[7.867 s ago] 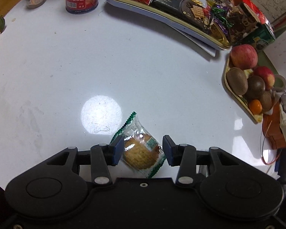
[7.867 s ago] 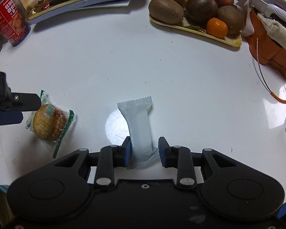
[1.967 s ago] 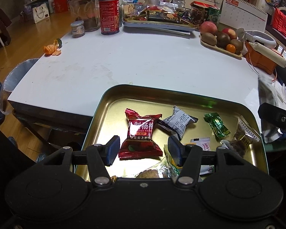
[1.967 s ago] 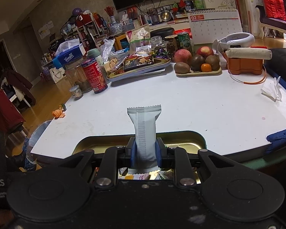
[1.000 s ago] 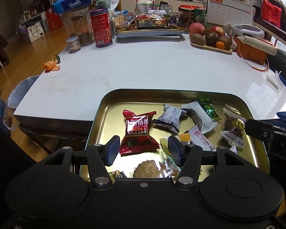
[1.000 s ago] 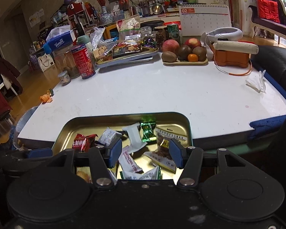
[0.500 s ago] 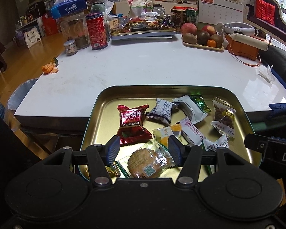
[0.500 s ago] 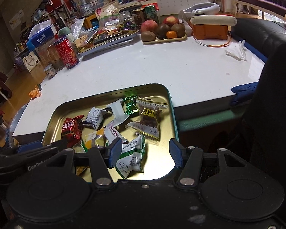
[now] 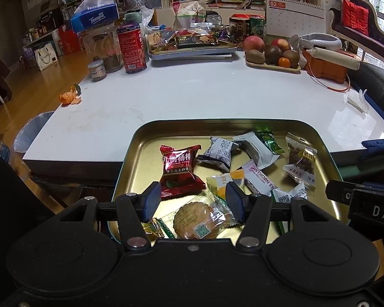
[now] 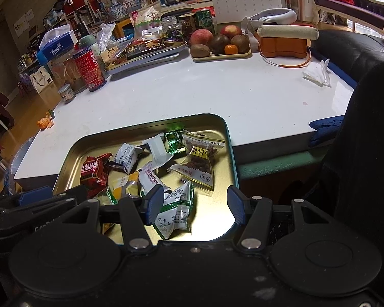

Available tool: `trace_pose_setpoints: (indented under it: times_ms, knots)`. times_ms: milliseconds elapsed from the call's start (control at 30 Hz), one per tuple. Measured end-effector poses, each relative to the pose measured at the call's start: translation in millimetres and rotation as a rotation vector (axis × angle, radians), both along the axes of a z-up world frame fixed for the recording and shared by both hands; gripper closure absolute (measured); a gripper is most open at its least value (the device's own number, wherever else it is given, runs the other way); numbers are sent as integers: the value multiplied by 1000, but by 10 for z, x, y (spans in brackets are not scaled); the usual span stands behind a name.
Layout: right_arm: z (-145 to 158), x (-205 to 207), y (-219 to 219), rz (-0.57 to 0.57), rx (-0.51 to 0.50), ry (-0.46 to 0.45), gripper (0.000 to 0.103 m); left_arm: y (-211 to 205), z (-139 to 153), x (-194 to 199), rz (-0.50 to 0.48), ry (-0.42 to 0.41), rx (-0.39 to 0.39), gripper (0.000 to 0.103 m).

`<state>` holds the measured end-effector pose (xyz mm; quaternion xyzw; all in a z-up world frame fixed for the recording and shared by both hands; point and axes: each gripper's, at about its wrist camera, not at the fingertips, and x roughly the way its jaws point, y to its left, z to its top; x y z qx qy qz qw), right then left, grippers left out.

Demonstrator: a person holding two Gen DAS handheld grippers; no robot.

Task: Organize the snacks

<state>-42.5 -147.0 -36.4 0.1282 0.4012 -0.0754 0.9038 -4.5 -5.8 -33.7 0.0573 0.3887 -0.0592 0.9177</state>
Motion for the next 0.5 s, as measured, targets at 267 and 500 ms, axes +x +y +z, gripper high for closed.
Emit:
trace_pose_setpoints:
  times_ms: [267,500]
  knots:
    - [-15,8,-5,-11,-2,7,45,7,-15,15,1,8,2,42]
    - [-22,17,-8,-11,7,13,45,3,-25,31,5,19,5,42]
